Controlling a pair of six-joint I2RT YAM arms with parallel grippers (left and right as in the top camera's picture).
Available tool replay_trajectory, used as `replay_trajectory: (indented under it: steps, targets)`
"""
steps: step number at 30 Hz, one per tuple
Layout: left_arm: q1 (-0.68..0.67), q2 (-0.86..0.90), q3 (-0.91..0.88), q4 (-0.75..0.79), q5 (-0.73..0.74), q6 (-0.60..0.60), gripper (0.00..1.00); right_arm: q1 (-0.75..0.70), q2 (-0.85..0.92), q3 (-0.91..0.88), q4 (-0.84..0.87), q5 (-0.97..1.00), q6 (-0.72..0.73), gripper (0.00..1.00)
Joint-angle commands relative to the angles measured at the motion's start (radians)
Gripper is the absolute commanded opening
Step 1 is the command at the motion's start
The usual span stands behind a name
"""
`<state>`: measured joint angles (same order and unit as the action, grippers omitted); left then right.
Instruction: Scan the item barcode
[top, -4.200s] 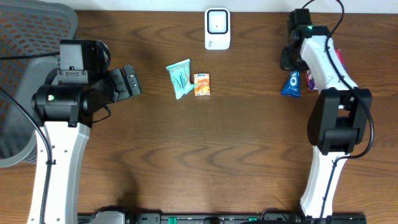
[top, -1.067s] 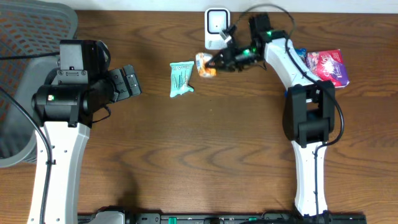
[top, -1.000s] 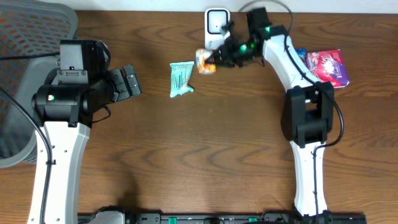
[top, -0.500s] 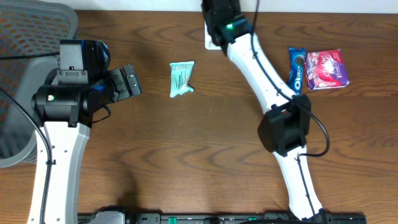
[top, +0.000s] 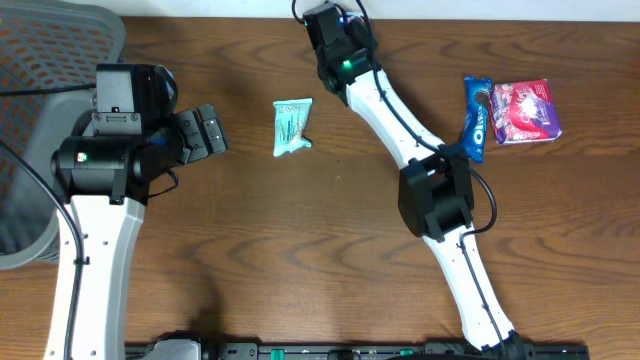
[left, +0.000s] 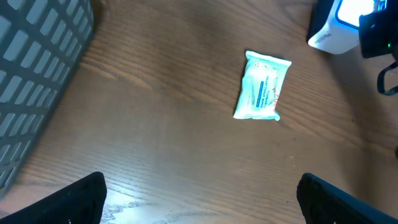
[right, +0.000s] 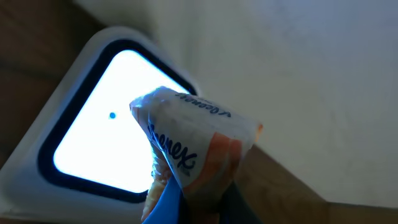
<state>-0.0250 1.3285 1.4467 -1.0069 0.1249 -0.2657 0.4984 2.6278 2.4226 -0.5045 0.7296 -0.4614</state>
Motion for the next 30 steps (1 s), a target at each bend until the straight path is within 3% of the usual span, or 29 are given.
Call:
replay_trajectory:
  steps: [1,7,13,18,21,24,27,28,29,30]
  targets:
    - [0.003,-0.002,0.001,-0.002,-0.005,-0.002,0.98,0.009,-0.051,0.018,-0.002,0.055,0.021,0.01]
    - [0.003,-0.002,0.001,-0.002,-0.005,-0.002,0.98,-0.069,-0.184,0.018,-0.079,0.026,0.220,0.01]
    - [0.003,-0.002,0.001,-0.002,-0.005,-0.002,0.98,-0.256,-0.301,0.018,-0.280,-0.006,0.462,0.01]
    - [0.003,-0.002,0.001,-0.003,-0.005,-0.002,0.98,-0.479,-0.325,0.018,-0.504,-0.005,0.477,0.01]
    - [0.003,-0.002,0.001,-0.002,-0.005,-0.002,0.98,-0.668,-0.296,0.018,-0.646,-0.006,0.595,0.01]
    - [0.003,-0.002,0.001,-0.002,-0.005,-0.002,0.98,-0.797,-0.277,0.017,-0.689,-0.035,0.690,0.01]
    - [0.003,-0.002,0.001,-0.002,-0.005,-0.002,0.98,-0.887,-0.264,0.016,-0.688,-0.121,0.692,0.01]
    - [0.003,-0.002,0.001,-0.002,-0.005,-0.002,0.98,-0.920,-0.259,0.016,-0.681,-0.131,0.693,0.08]
    - [0.003,-0.002,0.001,-0.002,-0.005,-0.002,0.98,-0.945,-0.253,0.016,-0.672,-0.135,0.693,0.43]
    - [0.003,-0.002,0.001,-0.002,-0.005,-0.002,0.98,-0.970,-0.246,0.016,-0.663,-0.143,0.693,0.66]
